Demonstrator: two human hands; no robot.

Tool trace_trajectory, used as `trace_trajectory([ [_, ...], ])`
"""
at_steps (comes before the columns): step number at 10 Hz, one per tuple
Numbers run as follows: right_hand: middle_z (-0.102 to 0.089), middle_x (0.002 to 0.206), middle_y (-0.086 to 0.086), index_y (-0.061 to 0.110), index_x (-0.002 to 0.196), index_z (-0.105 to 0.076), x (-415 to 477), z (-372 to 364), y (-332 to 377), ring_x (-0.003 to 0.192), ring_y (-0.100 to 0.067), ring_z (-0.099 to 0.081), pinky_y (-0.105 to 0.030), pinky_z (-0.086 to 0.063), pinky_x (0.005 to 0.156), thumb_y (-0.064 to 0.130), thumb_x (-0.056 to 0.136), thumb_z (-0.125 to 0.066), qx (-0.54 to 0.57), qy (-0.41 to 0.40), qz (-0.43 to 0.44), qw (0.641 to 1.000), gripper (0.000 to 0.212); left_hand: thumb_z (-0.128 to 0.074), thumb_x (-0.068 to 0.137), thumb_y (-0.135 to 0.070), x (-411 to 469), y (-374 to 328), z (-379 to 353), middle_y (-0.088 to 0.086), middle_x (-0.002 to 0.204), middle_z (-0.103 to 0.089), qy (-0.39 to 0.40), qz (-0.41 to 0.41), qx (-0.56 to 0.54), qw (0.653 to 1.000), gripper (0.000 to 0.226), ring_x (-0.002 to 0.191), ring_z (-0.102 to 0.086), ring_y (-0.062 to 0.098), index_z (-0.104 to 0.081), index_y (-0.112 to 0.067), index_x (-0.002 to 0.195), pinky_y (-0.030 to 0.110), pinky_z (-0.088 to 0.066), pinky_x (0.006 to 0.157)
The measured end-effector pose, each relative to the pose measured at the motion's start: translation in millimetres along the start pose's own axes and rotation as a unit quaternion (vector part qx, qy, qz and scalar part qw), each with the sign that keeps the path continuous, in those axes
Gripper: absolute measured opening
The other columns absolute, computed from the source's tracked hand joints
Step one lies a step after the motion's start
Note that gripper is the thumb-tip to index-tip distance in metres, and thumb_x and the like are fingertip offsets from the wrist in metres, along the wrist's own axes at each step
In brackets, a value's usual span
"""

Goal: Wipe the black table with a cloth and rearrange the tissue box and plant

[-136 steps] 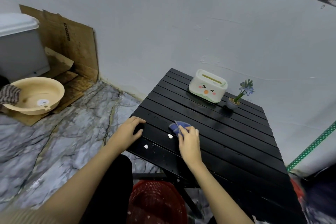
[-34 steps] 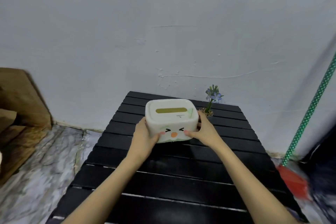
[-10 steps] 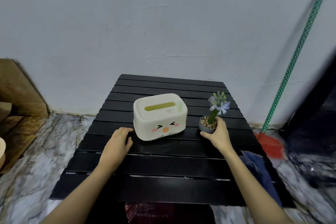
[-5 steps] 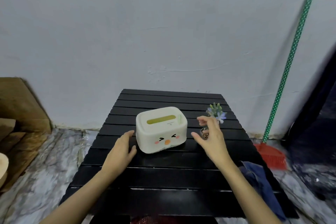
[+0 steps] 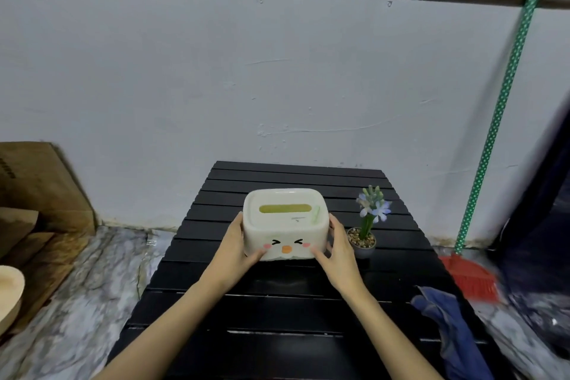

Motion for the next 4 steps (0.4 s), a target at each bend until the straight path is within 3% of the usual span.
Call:
trace_trajectory([
  [3,-0.031,0.147,-0.005,0.023,0.141,-0.018,-19.3,3.1,-4.9,0.129,-0.010,-0.034,-0.046,-0.033,0.111,0.009,0.083,-0.062,-0.005,0.034,-0.026,0.999,0.074,-0.066,0.078,-0.030,1.6,11.6,-10.1,-0.009,0.128,-0.042,0.025,0.031,-0.013,0.999,0.071,0.119,-0.044,0.015,-0.024,-0.026,0.135,0.032,-0.037,0.103],
  [4,-0.030,0.148,-0.005,0.024,0.140,-0.020,-30.0,22.9,6.3,0.130,-0.012,-0.034,-0.032,-0.034,0.108,0.012,0.083,-0.063,0.048,-0.014,-0.038,0.998,0.072,-0.062,0.082,-0.026,-11.5,14.4,-5.4,-0.003,0.136,-0.042,-0.035,0.049,-0.012,0.998,0.068,0.125,-0.040,0.013,-0.023,-0.017,0.138,0.031,-0.032,0.106],
])
Point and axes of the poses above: each hand's wrist, its own x-axis towards the middle knuckle, its own z-axis out of the back of the hand, y = z × x, the point moved 5 cm from there along x, towards the middle knuckle
